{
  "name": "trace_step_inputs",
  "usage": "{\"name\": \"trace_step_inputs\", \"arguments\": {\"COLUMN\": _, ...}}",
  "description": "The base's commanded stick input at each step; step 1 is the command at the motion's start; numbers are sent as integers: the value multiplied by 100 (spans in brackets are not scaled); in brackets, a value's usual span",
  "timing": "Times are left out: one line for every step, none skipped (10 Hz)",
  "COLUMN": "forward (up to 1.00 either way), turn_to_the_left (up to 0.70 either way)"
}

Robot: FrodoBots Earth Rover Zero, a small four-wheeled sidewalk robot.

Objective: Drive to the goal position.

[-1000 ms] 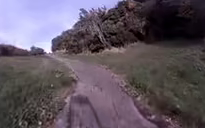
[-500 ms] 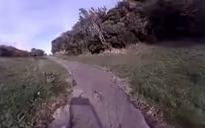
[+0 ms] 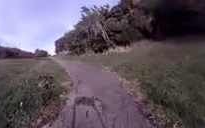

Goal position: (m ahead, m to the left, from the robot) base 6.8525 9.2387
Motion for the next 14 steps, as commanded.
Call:
{"name": "trace_step_inputs", "arguments": {"forward": 85, "turn_to_the_left": 0}}
{"name": "trace_step_inputs", "arguments": {"forward": 85, "turn_to_the_left": 0}}
{"name": "trace_step_inputs", "arguments": {"forward": 85, "turn_to_the_left": 0}}
{"name": "trace_step_inputs", "arguments": {"forward": 85, "turn_to_the_left": 0}}
{"name": "trace_step_inputs", "arguments": {"forward": 85, "turn_to_the_left": 0}}
{"name": "trace_step_inputs", "arguments": {"forward": 85, "turn_to_the_left": 2}}
{"name": "trace_step_inputs", "arguments": {"forward": 85, "turn_to_the_left": 6}}
{"name": "trace_step_inputs", "arguments": {"forward": 85, "turn_to_the_left": 16}}
{"name": "trace_step_inputs", "arguments": {"forward": 85, "turn_to_the_left": 34}}
{"name": "trace_step_inputs", "arguments": {"forward": 85, "turn_to_the_left": 34}}
{"name": "trace_step_inputs", "arguments": {"forward": 85, "turn_to_the_left": 34}}
{"name": "trace_step_inputs", "arguments": {"forward": 85, "turn_to_the_left": 30}}
{"name": "trace_step_inputs", "arguments": {"forward": 85, "turn_to_the_left": 22}}
{"name": "trace_step_inputs", "arguments": {"forward": 85, "turn_to_the_left": 7}}
